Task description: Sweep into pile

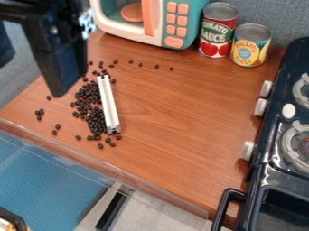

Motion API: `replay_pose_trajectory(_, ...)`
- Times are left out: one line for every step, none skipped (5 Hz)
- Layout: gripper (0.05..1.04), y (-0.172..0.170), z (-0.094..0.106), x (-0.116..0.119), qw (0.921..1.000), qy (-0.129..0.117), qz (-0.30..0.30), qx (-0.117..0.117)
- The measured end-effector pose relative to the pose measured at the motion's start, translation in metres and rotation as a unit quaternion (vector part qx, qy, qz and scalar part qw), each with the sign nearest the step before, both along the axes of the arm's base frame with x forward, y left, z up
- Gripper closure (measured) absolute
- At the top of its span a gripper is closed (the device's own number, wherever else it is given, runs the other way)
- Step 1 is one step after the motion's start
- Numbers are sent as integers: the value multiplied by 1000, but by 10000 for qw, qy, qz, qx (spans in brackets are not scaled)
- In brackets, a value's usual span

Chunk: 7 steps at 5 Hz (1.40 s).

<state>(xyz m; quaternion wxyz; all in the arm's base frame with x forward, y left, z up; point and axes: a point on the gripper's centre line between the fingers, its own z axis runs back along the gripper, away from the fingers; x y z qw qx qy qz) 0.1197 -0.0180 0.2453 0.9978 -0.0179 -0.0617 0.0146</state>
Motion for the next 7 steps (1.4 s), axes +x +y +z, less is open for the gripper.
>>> replay_pose_trajectory(83, 0, -2, 0, 10000, 16, 41, 4)
replay_pose_trajectory(83, -6, -20, 11, 9995, 20, 296, 138)
replay_pose_trajectory(83, -7, -36, 20, 9983, -11, 515, 264)
replay_pose_trajectory(83, -9, -50, 31, 9966, -1, 742, 348)
replay_pose_trajectory(83, -15, -72, 46, 9933, 22, 1052, 484)
replay_pose_trajectory(83, -20, -88, 58, 9889, -47, 1347, 622)
replay_pose_trajectory(83, -33, -108, 70, 9860, -129, 1485, 744)
